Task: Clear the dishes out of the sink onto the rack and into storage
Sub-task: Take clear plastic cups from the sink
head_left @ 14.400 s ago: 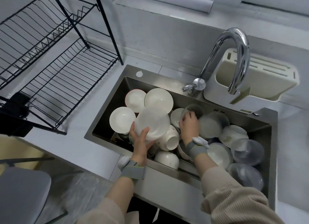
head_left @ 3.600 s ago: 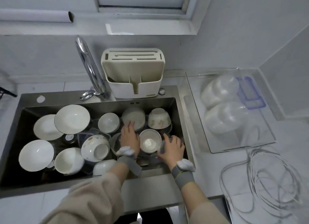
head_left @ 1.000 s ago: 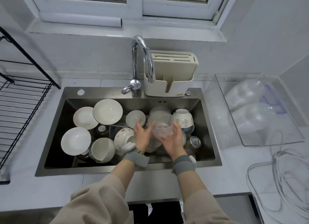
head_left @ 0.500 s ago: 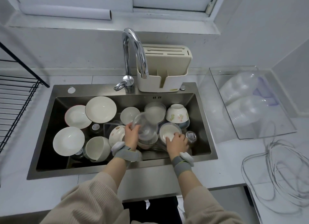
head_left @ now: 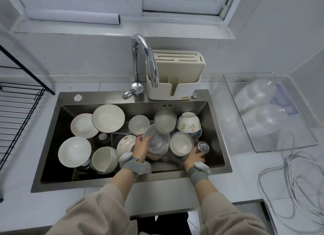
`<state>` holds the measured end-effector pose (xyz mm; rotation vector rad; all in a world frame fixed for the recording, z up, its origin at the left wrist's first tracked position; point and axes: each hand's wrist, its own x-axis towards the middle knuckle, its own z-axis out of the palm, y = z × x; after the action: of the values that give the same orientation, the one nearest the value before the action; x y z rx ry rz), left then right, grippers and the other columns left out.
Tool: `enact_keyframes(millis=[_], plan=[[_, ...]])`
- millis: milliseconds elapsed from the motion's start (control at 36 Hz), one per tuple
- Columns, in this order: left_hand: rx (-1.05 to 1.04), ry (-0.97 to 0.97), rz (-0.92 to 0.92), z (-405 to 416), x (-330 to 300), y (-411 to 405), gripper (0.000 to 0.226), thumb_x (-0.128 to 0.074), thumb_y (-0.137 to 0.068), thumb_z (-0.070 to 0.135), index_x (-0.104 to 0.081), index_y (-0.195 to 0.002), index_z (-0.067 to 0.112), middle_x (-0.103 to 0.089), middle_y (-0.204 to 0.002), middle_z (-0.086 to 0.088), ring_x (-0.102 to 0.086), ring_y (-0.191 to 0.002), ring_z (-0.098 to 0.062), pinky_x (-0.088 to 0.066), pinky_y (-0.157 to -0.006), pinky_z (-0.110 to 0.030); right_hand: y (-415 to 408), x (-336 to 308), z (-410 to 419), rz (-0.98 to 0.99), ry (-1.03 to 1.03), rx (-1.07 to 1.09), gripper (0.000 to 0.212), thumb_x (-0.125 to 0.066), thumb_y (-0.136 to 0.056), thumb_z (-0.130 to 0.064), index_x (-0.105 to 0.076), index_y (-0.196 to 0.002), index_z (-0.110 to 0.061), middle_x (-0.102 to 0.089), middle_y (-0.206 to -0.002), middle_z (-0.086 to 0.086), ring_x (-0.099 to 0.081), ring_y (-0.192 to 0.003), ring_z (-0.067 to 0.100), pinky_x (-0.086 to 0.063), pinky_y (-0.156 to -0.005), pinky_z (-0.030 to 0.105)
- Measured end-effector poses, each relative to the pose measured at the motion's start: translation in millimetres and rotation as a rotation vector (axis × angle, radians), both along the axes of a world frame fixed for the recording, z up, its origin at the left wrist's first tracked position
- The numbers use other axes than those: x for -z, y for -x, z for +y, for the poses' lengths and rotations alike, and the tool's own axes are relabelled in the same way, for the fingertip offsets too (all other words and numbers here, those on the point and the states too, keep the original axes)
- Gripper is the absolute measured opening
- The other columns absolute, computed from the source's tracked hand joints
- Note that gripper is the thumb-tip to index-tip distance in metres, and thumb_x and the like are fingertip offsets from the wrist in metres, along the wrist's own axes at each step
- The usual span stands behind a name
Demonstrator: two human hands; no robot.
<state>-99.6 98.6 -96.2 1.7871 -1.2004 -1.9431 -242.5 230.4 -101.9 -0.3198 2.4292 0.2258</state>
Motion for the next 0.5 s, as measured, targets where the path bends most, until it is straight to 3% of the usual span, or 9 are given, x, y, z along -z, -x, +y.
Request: enact_keyframes(millis=[83,194,278,333,444,500], plan=[[-0.018,-0.014,0.009,-1,0,0,0.058,-0.062,-0.084,0.04,-0.045,-0.135,0.018,-0.058,-0.118,-0.008,-0.057,-0.108,-0.029,-0.05,-0.096,-0.047,4,-7,-1,-0.023,0.008,0.043,0.092,-0.076,-0.076,-0.038,-0.017,-0.145,-0.023,-0.027,-0.145,0.018,-0.038,-0.128,0.038,-0.037,-0.107,0.048],[-0.022,-0.01,0.045,-2,1,3,0.072,-0.064,-0.071,0.049,-0.049,-0.133,0.015,-0.061,-0.121,-0.013,-0.059,-0.111,-0.032,-0.046,-0.101,-0.052,12,-29,-11,-0.064,-0.017,0.029,0.084,-0.077,-0.068,-0.044,-0.036,-0.137,-0.02,-0.027,-0.145,0.016,-0.034,-0.128,0.037,-0.035,-0.108,0.044],[-0.034,0.019,0.056,-1,2,6,0.062,-0.067,-0.084,0.042,-0.05,-0.131,0.007,-0.06,-0.124,-0.017,-0.057,-0.114,-0.034,-0.043,-0.104,-0.052,24,-47,-19,-0.148,0.021,0.059,0.077,-0.067,-0.072,-0.049,-0.039,-0.137,-0.019,-0.03,-0.144,0.018,-0.036,-0.128,0.036,-0.034,-0.105,0.037],[-0.044,0.034,0.047,-1,2,9,0.054,-0.065,-0.089,0.037,-0.052,-0.129,0.002,-0.06,-0.124,-0.021,-0.057,-0.114,-0.036,-0.042,-0.104,-0.051,35,-58,-23,-0.286,0.131,0.1,0.073,-0.063,-0.075,-0.049,-0.042,-0.136,-0.015,-0.042,-0.139,0.015,-0.045,-0.124,0.033,-0.04,-0.1,0.037],[-0.068,0.043,0.034,1,-2,12,0.056,-0.064,-0.089,0.039,-0.05,-0.13,0.003,-0.059,-0.123,-0.019,-0.057,-0.113,-0.034,-0.043,-0.104,-0.049,49,-80,-26,-0.651,0.376,0.498,0.055,-0.066,-0.073,-0.053,-0.053,-0.115,-0.02,-0.052,-0.117,0.009,-0.056,-0.104,0.033,-0.052,-0.086,0.044],[-0.067,0.046,0.029,2,-3,13,0.058,-0.064,-0.088,0.041,-0.049,-0.131,0.005,-0.06,-0.123,-0.016,-0.057,-0.113,-0.032,-0.043,-0.104,-0.049,53,-85,-25,-0.752,0.414,0.599,0.052,-0.065,-0.072,-0.056,-0.056,-0.109,-0.021,-0.051,-0.105,0.01,-0.058,-0.09,0.031,-0.054,-0.074,0.038]])
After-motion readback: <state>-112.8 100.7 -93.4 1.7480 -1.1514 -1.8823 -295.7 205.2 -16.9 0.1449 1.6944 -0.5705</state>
